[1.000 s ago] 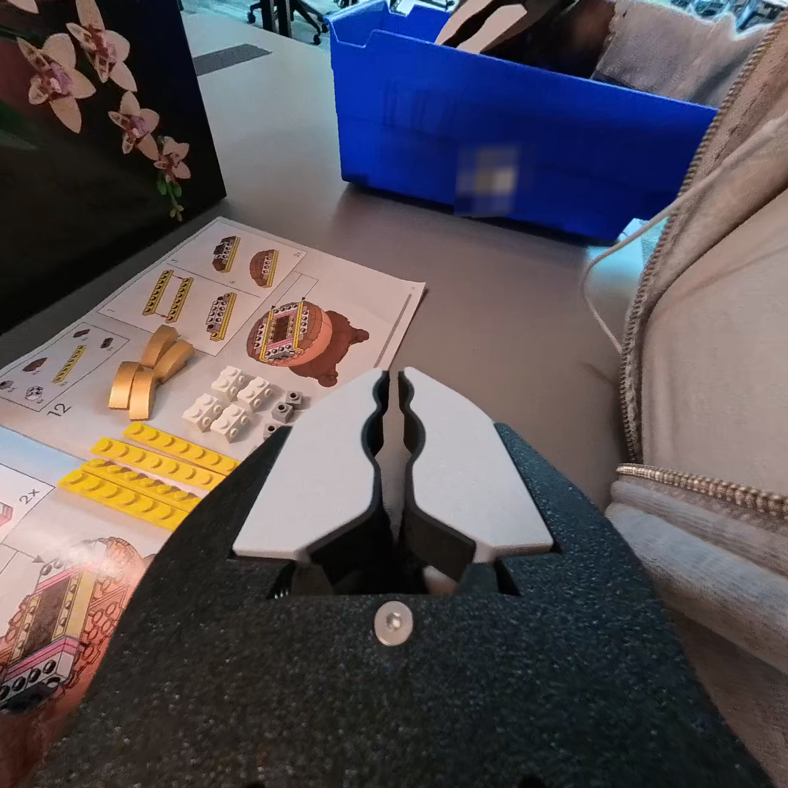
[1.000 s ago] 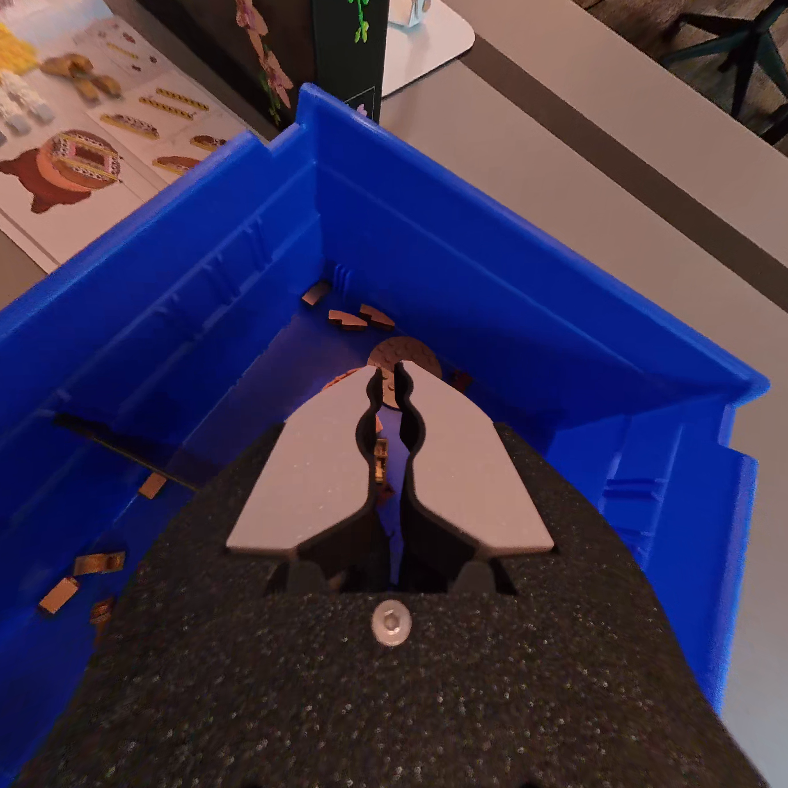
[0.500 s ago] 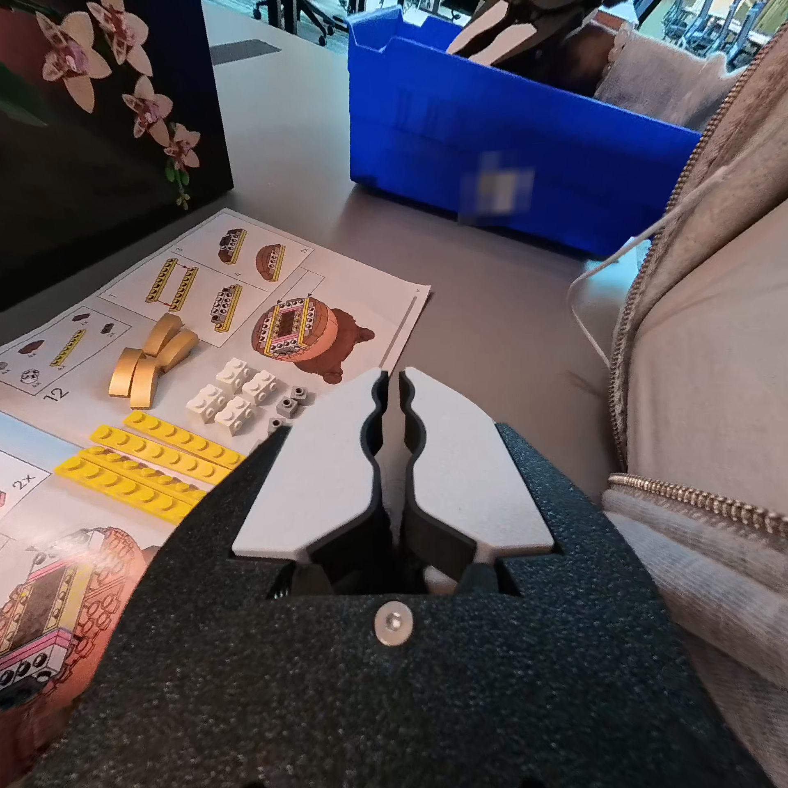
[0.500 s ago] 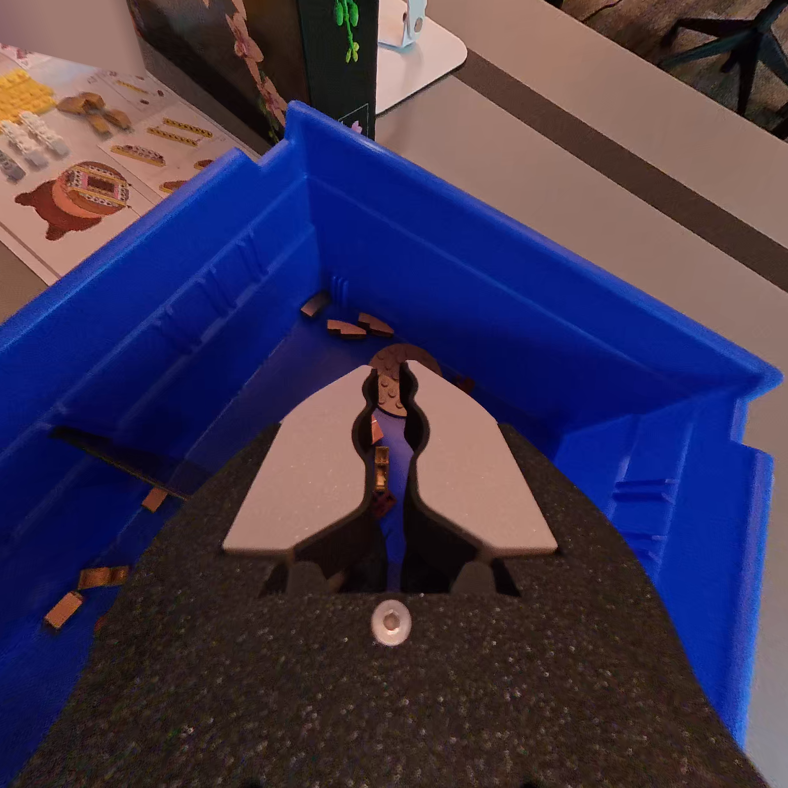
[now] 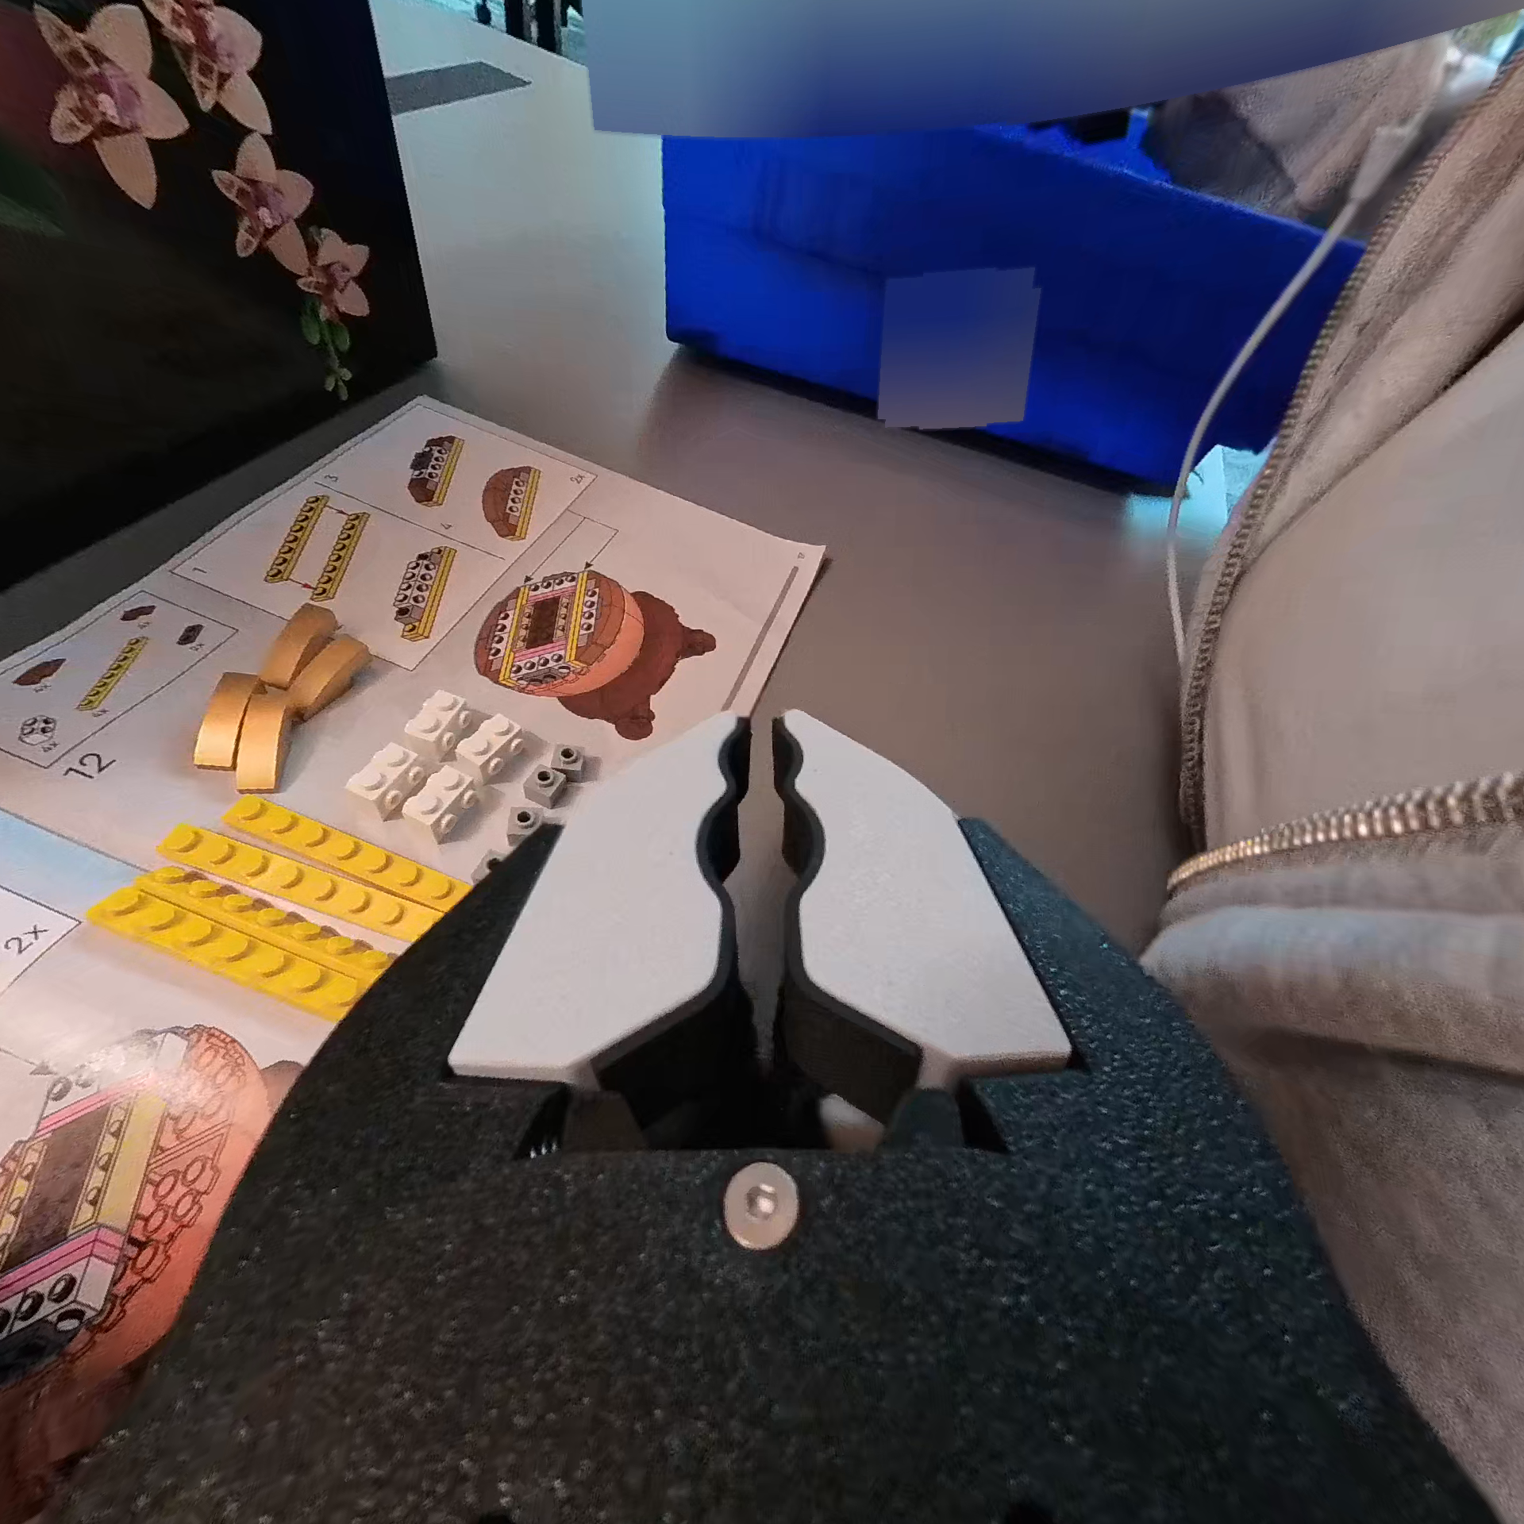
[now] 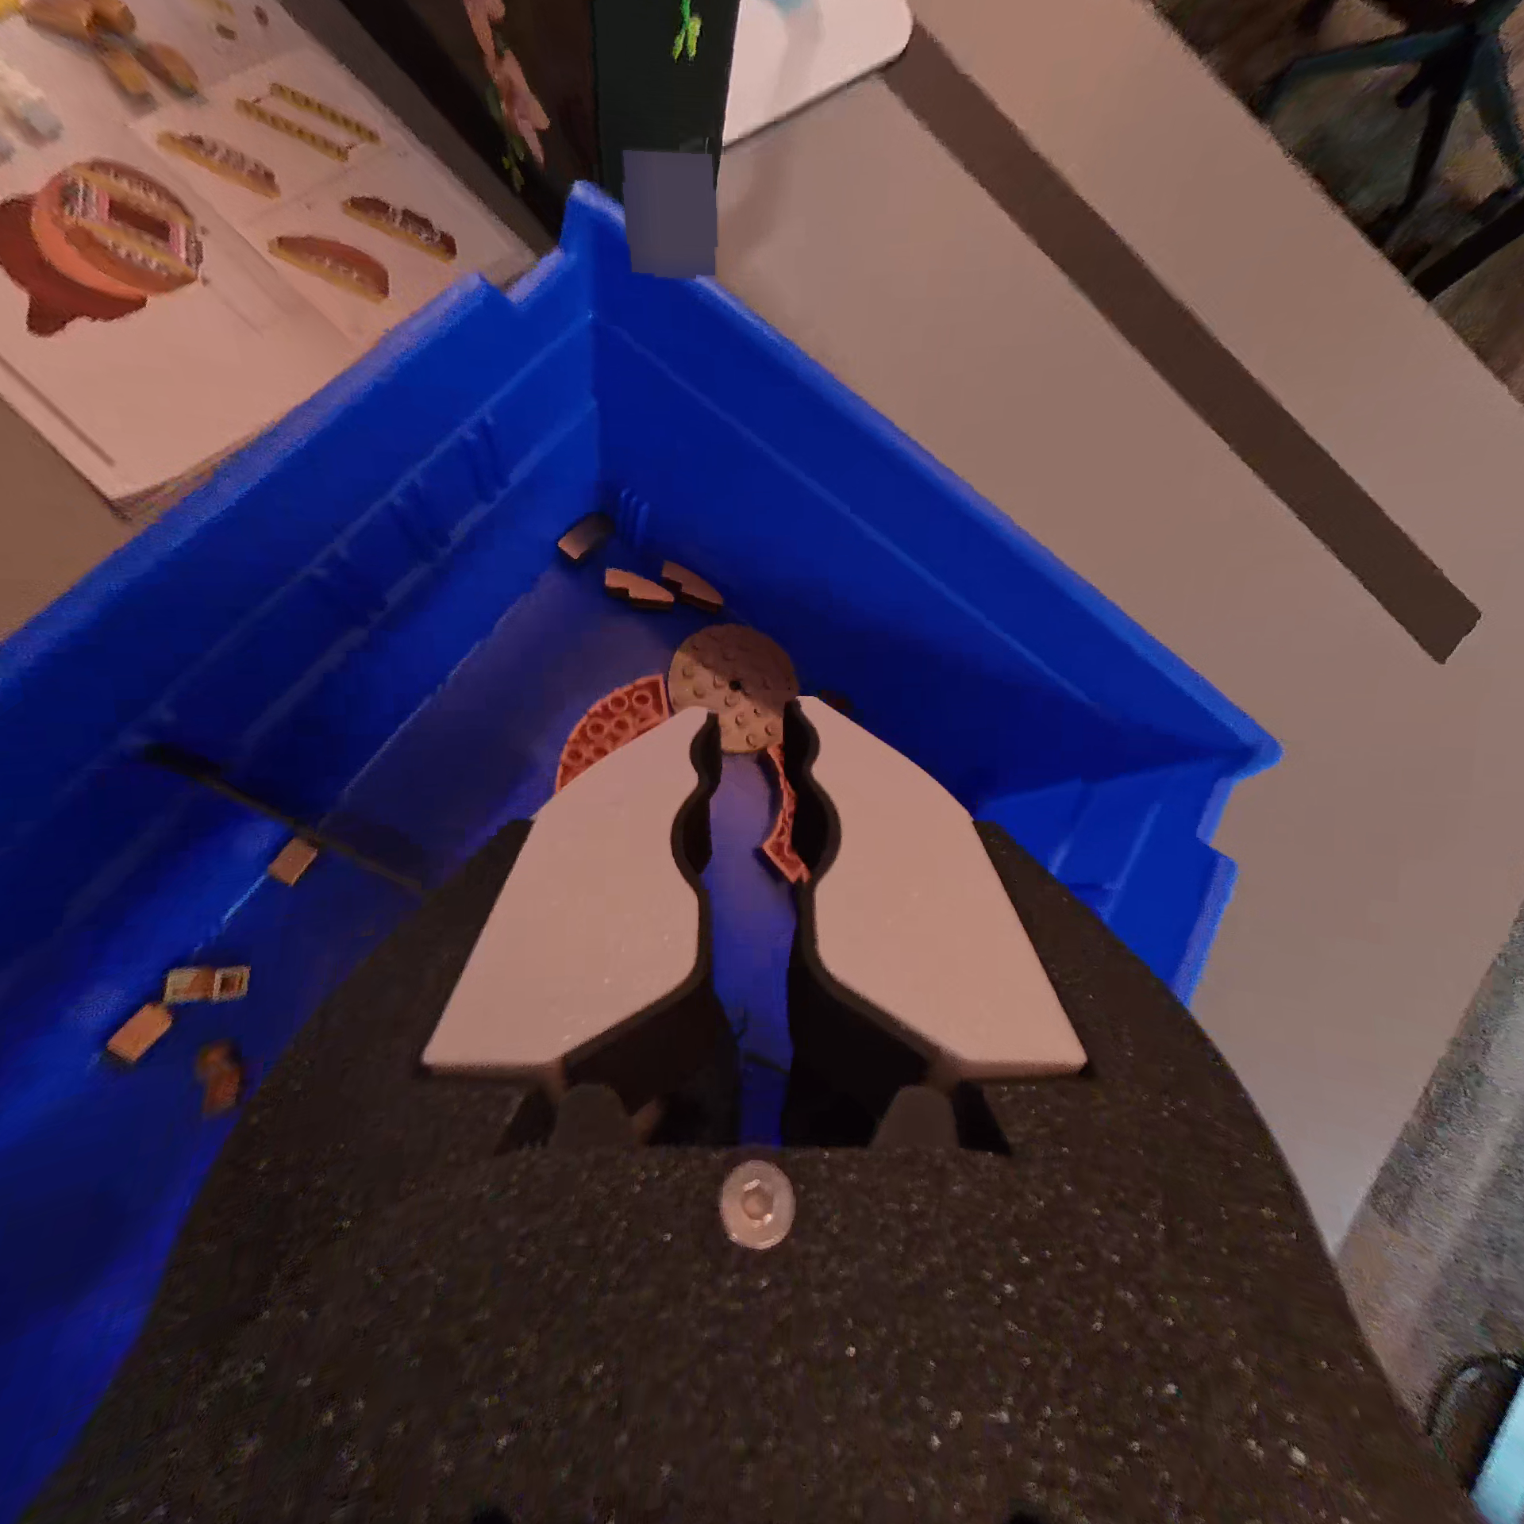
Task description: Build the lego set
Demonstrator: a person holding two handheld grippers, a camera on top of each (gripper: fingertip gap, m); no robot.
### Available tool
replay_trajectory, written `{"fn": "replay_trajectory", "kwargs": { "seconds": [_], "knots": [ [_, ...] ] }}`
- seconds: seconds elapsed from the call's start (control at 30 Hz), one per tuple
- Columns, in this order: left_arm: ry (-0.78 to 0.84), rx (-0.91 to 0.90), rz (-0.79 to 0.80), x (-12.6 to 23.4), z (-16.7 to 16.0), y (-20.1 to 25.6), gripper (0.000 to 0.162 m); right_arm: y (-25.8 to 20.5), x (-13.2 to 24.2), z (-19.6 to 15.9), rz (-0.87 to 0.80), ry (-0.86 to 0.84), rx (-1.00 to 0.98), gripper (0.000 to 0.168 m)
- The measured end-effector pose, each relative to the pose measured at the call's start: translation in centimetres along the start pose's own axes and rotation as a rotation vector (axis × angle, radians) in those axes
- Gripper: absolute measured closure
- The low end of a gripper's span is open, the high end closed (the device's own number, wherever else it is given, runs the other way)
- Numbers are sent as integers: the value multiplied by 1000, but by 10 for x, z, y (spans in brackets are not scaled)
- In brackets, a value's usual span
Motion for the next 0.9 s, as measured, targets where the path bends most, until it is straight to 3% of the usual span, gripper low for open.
{"fn": "replay_trajectory", "kwargs": {
  "seconds": [0.27, 0.47, 0.6, 0.8, 0.9],
  "knots": [
    [-31, -67, 6, -3, -2, 6, 157, 9, -1, -8, 181, -255, -79, 158],
    [-48, -91, 17, -5, -3, 8, 157, 13, -35, -13, 351, -649, -172, 154],
    [11, -58, 21, 1, 0, 4, 157, 16, -55, -17, 375, -781, -201, 151],
    [101, 8, 14, 9, 3, -2, 158, 19, -64, -18, 359, -768, -200, 159],
    [137, 33, 17, 13, 4, -4, 157, 19, -44, 6, 361, -470, -228, 160]
  ]
}}
Point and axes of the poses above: each gripper's, where its closed fingertips meet, x back along the fingers, z out of its top, y = z × x across the jaws, the point moved 8 cm from there along x, back along the fingers, and after that the axes turned 12 degrees about z, right-handed, at the moved point
